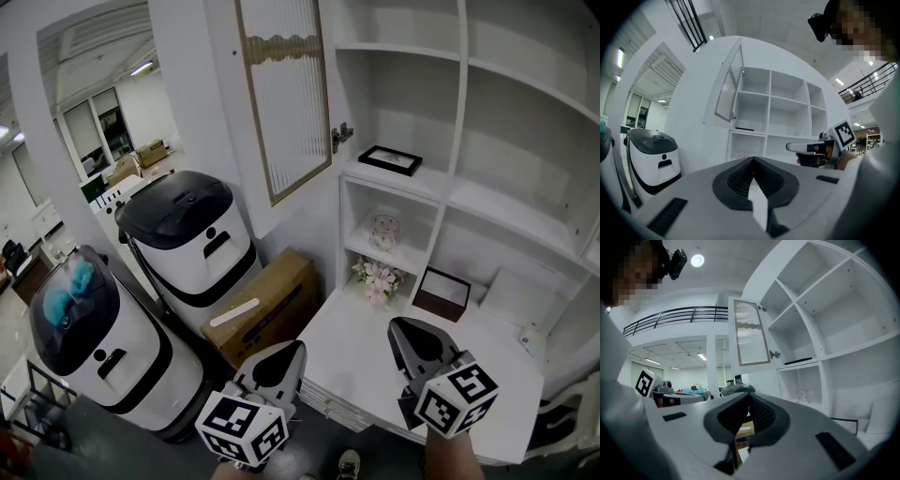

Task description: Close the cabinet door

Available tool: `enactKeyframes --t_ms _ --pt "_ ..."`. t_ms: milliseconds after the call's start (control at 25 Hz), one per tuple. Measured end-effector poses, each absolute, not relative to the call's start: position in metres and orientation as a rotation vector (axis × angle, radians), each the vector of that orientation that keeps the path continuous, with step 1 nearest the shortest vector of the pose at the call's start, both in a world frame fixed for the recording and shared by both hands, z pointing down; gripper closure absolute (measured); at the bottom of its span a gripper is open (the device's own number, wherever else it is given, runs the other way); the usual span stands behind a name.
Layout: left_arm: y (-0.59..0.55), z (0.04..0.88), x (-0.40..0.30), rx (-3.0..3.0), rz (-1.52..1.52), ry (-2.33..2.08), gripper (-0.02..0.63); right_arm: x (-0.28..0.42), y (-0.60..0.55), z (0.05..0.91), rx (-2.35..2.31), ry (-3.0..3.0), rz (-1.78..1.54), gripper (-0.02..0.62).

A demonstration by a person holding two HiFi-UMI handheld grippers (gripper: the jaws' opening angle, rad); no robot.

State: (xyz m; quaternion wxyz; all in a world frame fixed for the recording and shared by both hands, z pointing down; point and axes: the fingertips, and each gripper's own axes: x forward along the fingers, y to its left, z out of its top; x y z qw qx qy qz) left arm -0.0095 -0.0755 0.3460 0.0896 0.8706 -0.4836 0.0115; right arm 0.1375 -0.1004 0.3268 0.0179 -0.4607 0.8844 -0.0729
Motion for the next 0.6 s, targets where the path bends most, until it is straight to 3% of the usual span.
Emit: enactKeyframes --t_ms 600 --pt "-0.111 0.342 -0.009 2.518 0.069 -1.595 0.601 0.137 -0.15 0.328 -1.267 2.808 -0.248 0.591"
